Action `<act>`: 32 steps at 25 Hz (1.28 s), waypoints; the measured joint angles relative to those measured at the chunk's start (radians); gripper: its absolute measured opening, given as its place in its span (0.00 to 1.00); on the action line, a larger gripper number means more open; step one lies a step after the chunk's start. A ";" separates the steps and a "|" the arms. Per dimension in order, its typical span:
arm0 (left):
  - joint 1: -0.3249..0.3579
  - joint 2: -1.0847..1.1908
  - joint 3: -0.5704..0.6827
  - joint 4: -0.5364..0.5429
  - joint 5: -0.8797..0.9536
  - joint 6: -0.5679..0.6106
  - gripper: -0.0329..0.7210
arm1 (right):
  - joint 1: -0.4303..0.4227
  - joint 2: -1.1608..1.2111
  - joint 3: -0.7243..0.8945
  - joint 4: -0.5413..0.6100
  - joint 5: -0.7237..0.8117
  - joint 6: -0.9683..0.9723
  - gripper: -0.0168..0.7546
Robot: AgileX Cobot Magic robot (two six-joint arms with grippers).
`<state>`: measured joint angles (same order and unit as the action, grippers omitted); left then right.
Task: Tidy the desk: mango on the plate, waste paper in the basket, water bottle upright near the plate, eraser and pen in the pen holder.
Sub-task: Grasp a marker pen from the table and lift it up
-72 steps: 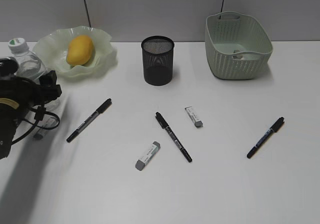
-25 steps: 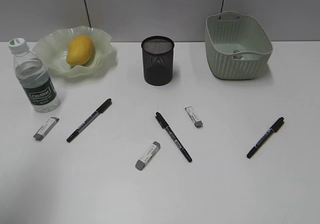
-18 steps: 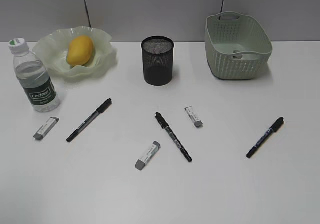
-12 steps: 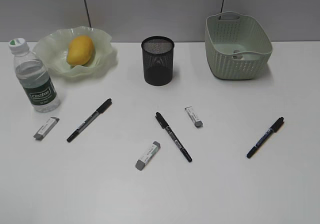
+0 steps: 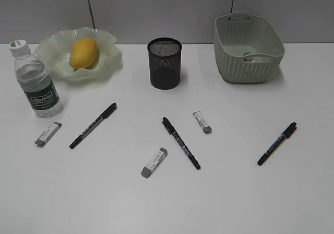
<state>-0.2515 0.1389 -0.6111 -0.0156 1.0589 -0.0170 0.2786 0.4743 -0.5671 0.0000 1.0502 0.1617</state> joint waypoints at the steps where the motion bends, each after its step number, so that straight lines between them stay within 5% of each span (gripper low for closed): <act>1: 0.000 0.000 0.004 0.000 0.000 0.000 0.74 | 0.000 0.054 -0.013 0.000 -0.021 0.017 0.78; 11: 0.000 0.000 0.011 -0.005 0.000 0.000 0.72 | 0.000 0.657 -0.181 -0.012 -0.237 0.108 0.78; 18: 0.000 0.000 0.011 -0.024 0.000 0.000 0.70 | -0.004 1.067 -0.334 0.011 -0.321 0.118 0.66; 32: 0.000 0.000 0.011 -0.031 0.000 0.002 0.70 | -0.139 1.430 -0.509 0.117 -0.345 0.200 0.64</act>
<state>-0.2515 0.1389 -0.6005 -0.0469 1.0589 -0.0150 0.1396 1.9039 -1.0764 0.1170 0.7049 0.3618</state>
